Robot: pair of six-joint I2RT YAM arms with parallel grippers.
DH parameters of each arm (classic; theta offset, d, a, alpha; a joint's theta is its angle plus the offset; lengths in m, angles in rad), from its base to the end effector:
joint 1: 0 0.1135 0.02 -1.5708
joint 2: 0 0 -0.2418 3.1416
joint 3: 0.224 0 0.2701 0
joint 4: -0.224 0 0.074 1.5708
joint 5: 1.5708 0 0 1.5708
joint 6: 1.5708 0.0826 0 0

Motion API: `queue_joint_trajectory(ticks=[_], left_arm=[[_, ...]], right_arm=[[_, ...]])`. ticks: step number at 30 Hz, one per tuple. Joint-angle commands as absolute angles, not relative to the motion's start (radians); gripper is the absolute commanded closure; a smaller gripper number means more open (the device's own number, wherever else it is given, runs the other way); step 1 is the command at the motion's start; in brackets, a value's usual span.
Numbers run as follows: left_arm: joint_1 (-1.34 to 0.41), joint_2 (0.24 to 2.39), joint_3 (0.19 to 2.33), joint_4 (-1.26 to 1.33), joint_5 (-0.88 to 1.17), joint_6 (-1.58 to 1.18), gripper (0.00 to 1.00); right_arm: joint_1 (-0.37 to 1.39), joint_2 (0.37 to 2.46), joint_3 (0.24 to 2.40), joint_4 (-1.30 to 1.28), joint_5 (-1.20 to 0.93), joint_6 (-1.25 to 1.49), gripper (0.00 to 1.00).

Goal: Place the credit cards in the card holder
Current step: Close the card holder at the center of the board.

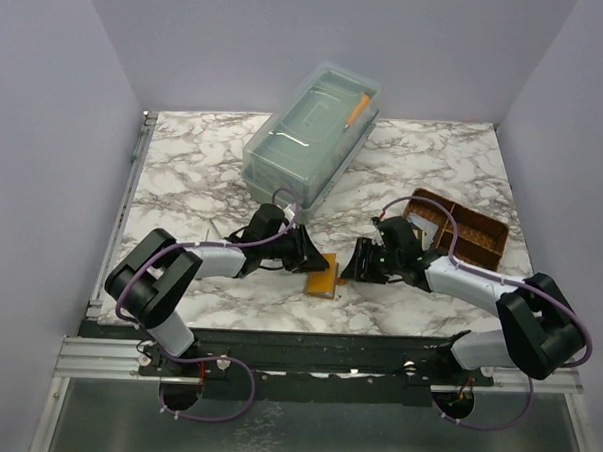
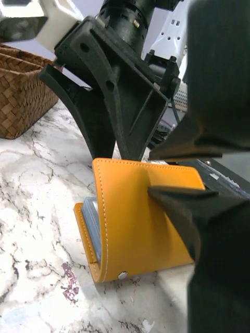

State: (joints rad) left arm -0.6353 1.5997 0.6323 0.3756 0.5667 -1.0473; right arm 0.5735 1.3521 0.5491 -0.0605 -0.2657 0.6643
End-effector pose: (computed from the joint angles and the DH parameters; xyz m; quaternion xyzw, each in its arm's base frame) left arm 0.2514 -0.2405 0.0922 -0.0446 0.8563 -0.5010 0.1169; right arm 0.2348 0.1775 0.0849 -0.0036 0.9310 0.3004 0.2075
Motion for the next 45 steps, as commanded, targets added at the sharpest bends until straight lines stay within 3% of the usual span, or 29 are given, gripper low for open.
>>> queue_joint_trajectory(ticks=[1,8,15,20,23,25,29,39,45], left_arm=[[-0.635,1.650,0.648,0.393,0.591,-1.052,0.75],[-0.630,1.689,0.680,0.285,0.560,-1.013,0.84],[-0.623,1.710,0.682,0.238,0.534,-0.999,0.86],[-0.617,1.711,0.679,0.227,0.535,-0.990,0.86],[-0.615,1.708,0.678,0.224,0.539,-0.984,0.86],[-0.615,1.708,0.678,0.224,0.544,-0.982,0.86],[-0.616,1.710,0.675,0.225,0.543,-0.979,0.87],[-0.615,1.714,0.680,0.224,0.539,-0.976,0.89],[-0.615,1.721,0.680,0.225,0.537,-0.978,0.88]], right_arm=[[0.609,1.401,0.634,-0.159,-0.223,0.593,0.45],[0.665,1.514,0.732,-0.298,-0.037,0.583,0.42],[0.669,1.499,0.722,-0.435,0.147,0.605,0.56],[0.669,1.404,0.701,-0.487,0.151,0.656,0.78],[0.669,1.348,0.696,-0.466,0.103,0.637,0.81],[0.669,1.333,0.693,-0.379,-0.023,0.567,0.76],[0.670,1.387,0.727,-0.301,-0.119,0.513,0.56],[0.689,1.543,0.802,-0.299,-0.113,0.485,0.53],[0.724,1.588,0.829,-0.355,-0.035,0.497,0.46]])
